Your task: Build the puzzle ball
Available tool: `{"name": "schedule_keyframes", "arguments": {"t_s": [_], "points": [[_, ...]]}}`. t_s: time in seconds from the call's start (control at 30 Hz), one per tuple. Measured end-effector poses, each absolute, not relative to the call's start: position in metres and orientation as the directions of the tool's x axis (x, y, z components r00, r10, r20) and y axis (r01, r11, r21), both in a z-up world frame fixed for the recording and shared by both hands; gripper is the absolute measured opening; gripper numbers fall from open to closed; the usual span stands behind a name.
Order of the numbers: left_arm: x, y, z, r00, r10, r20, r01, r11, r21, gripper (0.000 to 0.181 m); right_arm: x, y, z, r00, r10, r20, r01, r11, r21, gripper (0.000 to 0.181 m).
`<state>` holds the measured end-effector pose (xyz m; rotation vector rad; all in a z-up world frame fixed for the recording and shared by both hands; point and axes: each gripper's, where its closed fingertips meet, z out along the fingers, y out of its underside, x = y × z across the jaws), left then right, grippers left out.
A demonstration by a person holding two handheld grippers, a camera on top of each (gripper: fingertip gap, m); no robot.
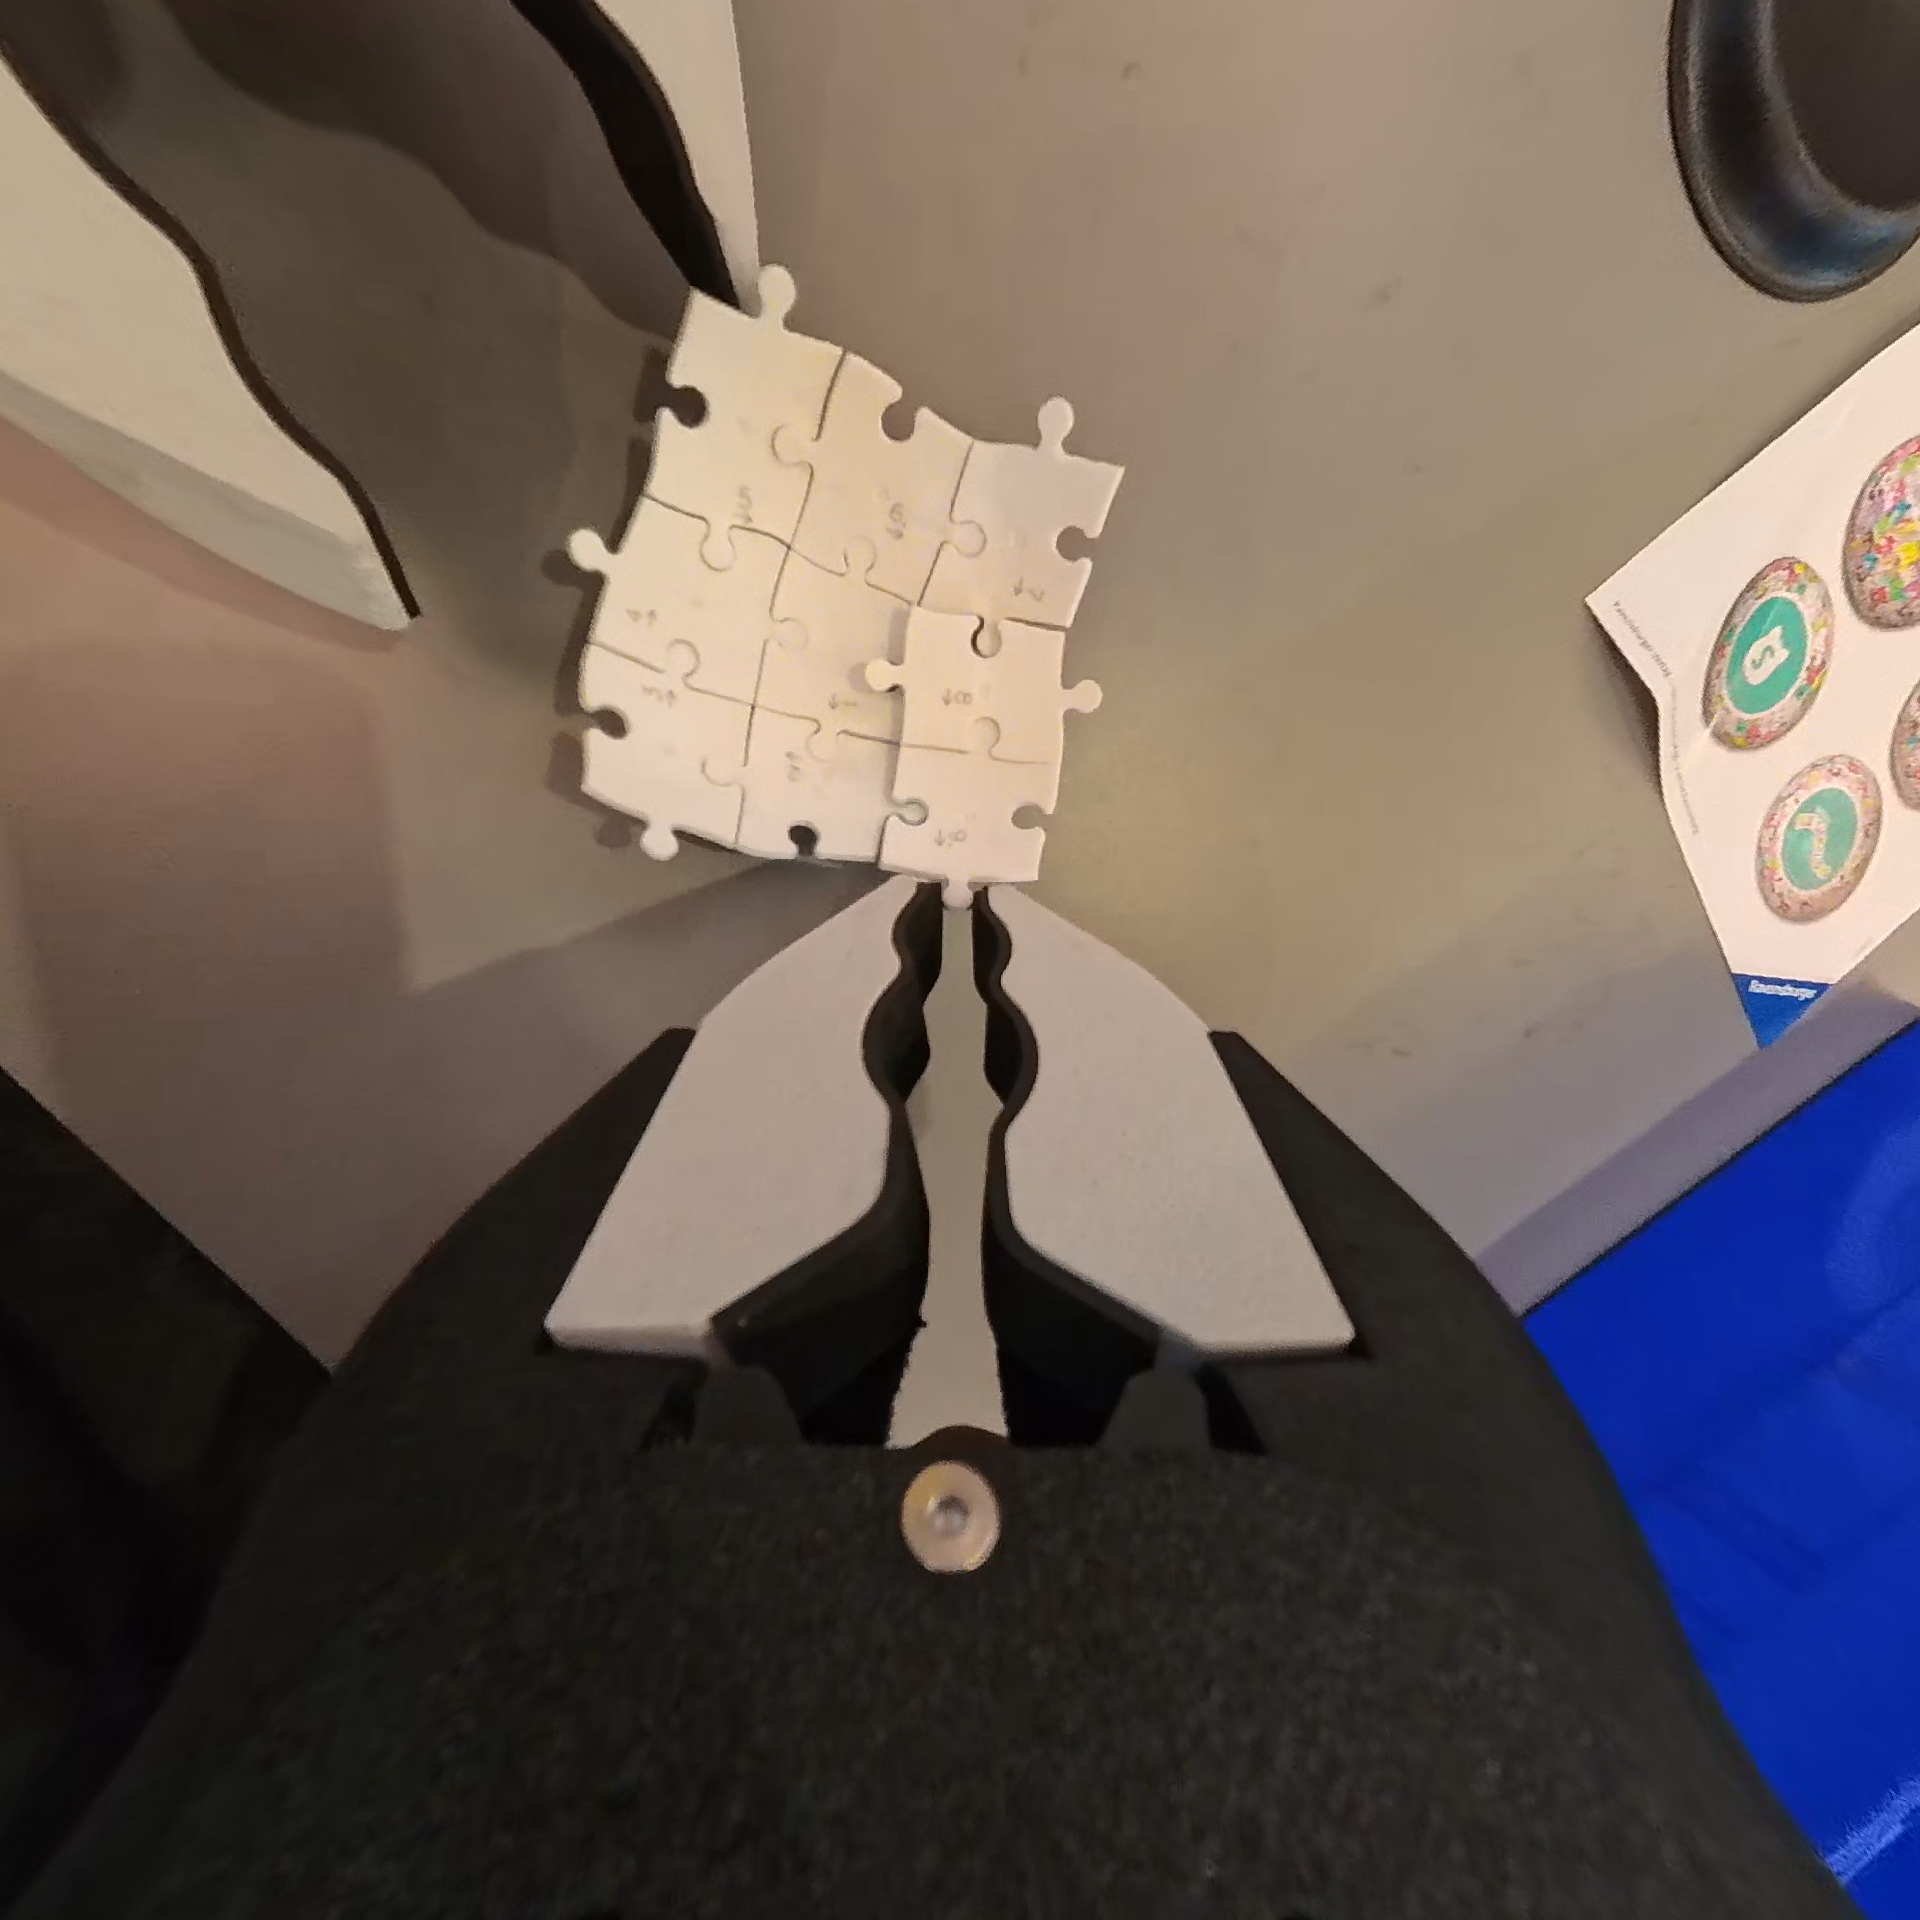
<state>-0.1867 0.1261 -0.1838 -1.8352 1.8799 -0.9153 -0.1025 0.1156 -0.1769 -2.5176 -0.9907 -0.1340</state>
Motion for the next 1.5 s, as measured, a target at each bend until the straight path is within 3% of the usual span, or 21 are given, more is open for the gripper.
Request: {"name": "schedule_keyframes", "arguments": {"t_s": [1.27,1.5], "points": [[-0.182,0.121,-0.183,-0.105,-0.976,0.189,-0.742,-0.049,-0.668,0.066,-0.096,0.105,-0.180,0.810,0.567,0.152,0.581,-0.736,-0.348,0.006],[-0.175,0.124,-0.185,-0.090,-0.972,0.218,-0.736,-0.083,-0.672,0.073,-0.091,0.103,-0.181,0.821,0.551,0.149,0.565,-0.748,-0.349,0.006]]}}
